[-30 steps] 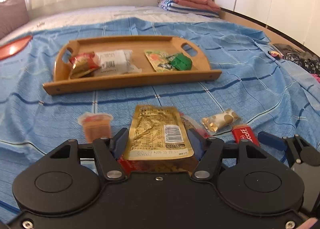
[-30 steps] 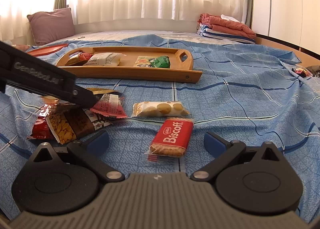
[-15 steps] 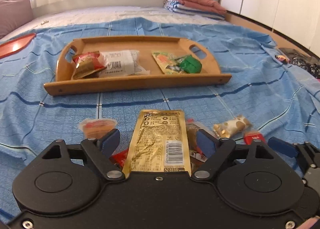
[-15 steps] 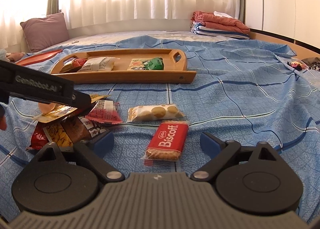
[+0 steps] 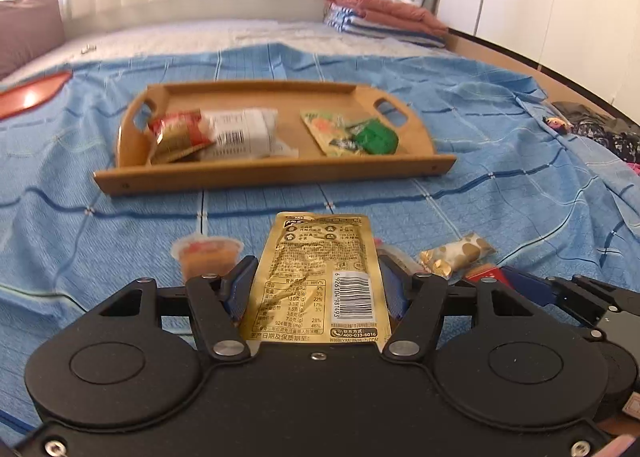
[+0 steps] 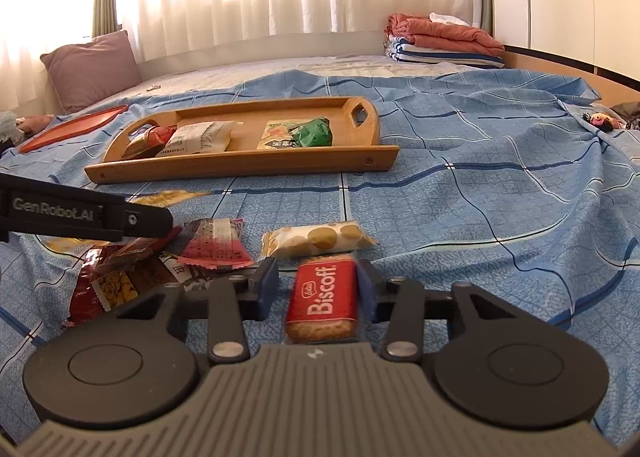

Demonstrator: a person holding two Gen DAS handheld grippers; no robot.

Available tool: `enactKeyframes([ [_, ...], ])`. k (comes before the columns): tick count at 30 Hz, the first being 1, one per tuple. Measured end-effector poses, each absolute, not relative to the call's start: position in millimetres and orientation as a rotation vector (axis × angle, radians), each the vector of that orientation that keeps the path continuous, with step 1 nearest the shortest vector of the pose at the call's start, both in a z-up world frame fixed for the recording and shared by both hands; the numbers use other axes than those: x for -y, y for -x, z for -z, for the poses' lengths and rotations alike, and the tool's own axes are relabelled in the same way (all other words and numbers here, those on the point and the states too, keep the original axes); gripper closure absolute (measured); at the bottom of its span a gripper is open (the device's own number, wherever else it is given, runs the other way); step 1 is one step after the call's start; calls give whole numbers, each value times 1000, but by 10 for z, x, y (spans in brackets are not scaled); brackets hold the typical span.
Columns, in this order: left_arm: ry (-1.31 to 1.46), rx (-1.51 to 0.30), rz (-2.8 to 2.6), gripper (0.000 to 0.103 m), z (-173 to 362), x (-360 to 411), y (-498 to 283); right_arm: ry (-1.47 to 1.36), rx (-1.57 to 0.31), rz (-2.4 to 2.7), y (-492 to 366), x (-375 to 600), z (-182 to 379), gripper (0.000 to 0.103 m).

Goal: Organize snacks
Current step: 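Grasp the red Biscoff pack with the right gripper while the left holds the gold pouch, then carry the gold pouch and Biscoff pack onto the wooden tray and open both grippers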

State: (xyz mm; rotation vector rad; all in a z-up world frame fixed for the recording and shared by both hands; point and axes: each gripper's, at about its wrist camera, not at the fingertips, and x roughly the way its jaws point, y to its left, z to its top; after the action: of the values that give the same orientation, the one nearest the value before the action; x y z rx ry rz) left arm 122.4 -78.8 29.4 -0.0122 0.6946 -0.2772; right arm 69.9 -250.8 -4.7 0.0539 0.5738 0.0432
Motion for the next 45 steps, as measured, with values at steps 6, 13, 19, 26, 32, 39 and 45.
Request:
enactKeyframes([
  [6, -13, -648, 268, 41, -411, 764, -1154, -66, -568, -29, -655, 2542, 5, 65],
  [13, -9, -642, 248, 41, -420, 676, -1114, -22, -566, 42, -510, 2451, 47, 34],
  [19, -7, -630, 230, 41, -434, 585, -1093, 88, -581, 85, -442, 2302, 115, 33],
  [26, 6, -614, 205, 41, -469, 492, -1083, 68, -610, 39, -469, 2364, 51, 57],
  [32, 9, -591, 201, 41, -545, 431, -1092, 68, -581, -3, -403, 2310, -30, 64],
  [39, 2, -530, 205, 41, -767, 341, -1186, -11, -520, -21, -455, 2419, -298, 64],
  [45, 20, -492, 192, 41, -995, 242, -1394, -67, -465, -31, -701, 2561, -572, 64],
])
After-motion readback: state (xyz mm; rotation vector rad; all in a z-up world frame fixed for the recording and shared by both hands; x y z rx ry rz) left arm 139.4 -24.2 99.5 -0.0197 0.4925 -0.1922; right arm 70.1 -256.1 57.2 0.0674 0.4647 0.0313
